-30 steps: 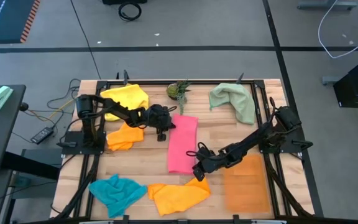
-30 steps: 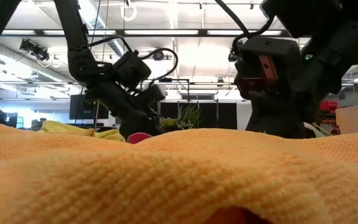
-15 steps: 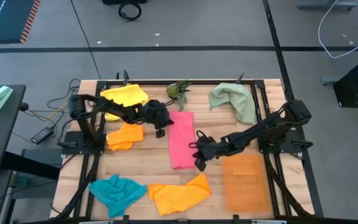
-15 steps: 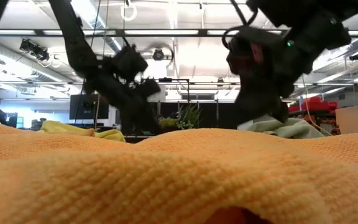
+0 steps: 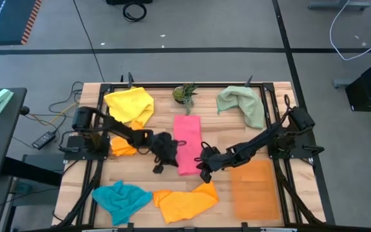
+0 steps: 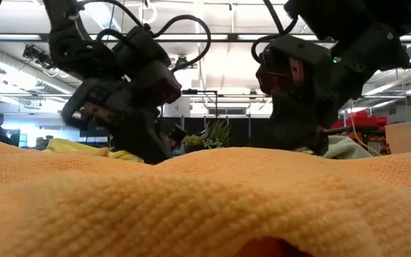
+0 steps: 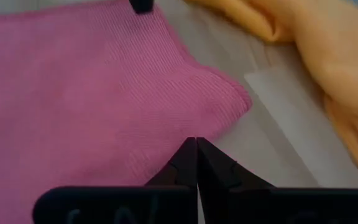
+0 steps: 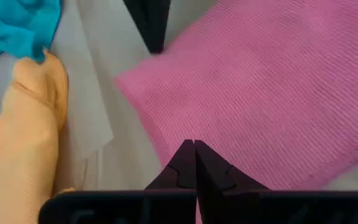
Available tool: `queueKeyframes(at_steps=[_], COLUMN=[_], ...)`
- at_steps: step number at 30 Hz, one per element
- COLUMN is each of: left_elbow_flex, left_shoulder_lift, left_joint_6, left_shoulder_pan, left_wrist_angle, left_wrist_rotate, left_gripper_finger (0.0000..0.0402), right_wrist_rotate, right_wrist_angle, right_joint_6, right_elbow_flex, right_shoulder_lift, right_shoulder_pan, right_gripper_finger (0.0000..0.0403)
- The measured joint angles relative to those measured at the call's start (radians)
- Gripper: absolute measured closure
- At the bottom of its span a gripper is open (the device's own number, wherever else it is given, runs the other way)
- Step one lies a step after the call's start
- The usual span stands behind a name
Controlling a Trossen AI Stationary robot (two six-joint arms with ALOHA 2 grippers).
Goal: Fold microfiber towels
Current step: Fold the pink microfiber towel
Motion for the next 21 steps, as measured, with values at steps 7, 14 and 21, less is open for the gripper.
queueKeyframes(at_steps=[7, 14, 21], left_elbow_flex=[0.001, 0.000, 0.001], left_shoulder_lift=[0.007, -0.007, -0.035], left_joint_6=[-0.120, -0.172, -0.221], left_shoulder_pan=[-0.056, -0.080, -0.088], left_wrist_angle=[0.002, 0.040, 0.229], left_wrist_rotate=[-0.039, -0.038, -0.144], left_gripper_finger=[0.0368, 0.0388, 0.0391], right_wrist_rotate=[0.024, 0.028, 0.045], right_wrist_angle=[-0.020, -0.023, -0.027], right_joint_6=[-0.013, -0.003, 0.007], right_elbow_flex=[0.000, 0.002, 0.002], right_shoulder_lift=[0.001, 0.037, 0.057], right_shoulder_pan=[0.032, 0.069, 0.094], right_gripper_finger=[0.0403, 0.0403, 0.0403])
